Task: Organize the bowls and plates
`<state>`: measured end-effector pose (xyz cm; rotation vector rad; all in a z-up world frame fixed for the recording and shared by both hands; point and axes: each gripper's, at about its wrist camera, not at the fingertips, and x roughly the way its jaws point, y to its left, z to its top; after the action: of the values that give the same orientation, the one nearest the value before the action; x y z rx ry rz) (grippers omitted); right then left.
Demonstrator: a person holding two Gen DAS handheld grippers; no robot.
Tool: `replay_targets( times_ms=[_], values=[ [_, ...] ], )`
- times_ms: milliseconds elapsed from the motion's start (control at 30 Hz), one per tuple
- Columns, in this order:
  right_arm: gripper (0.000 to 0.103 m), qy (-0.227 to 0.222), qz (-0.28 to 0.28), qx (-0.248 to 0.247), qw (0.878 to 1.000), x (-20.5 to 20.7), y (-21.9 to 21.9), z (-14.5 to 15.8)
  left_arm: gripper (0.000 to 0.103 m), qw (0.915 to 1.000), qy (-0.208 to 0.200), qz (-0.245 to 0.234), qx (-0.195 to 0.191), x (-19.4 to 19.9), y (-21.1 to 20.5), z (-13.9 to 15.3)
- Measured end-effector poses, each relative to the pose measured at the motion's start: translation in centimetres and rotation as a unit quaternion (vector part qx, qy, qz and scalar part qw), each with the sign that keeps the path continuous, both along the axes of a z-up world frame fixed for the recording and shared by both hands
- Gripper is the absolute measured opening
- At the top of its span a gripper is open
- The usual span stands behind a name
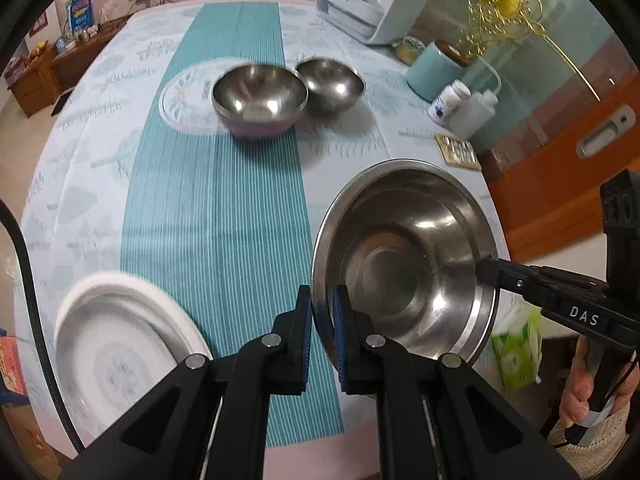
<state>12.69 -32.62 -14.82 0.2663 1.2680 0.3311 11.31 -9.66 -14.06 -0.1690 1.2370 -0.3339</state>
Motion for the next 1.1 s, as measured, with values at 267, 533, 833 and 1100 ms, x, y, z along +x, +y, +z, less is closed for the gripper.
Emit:
replay_targets(
  times_ms=[267, 533, 833, 1100],
  values=[
    [0.009, 0.028, -0.003, -0.031, 0.999, -4.9, 2.0, -2.7, 0.008, 0.9988, 0.049, -0.005, -0.007, -4.1, 1.6, -4.7],
    [0.009, 0.062, -0.013, -0.041, 0.997, -6.8, 3.0, -6.1, 0.008, 0.9974, 0.07, -0.013, 0.012, -6.3, 1.9, -7.4],
    [0.009, 0.074, -0.017, -0.053, 0.996, -7.0, 3.4, -7.5, 0.008, 0.996, 0.088, -0.014, 0.013, -6.4, 1.9, -9.4],
    [0.009, 0.095, -0.015, -0.063, 0.993, -6.7, 3.3, -9.0, 0.008, 0.9947, 0.101, -0.015, 0.015, -6.1, 1.3, -10.6]
  ],
)
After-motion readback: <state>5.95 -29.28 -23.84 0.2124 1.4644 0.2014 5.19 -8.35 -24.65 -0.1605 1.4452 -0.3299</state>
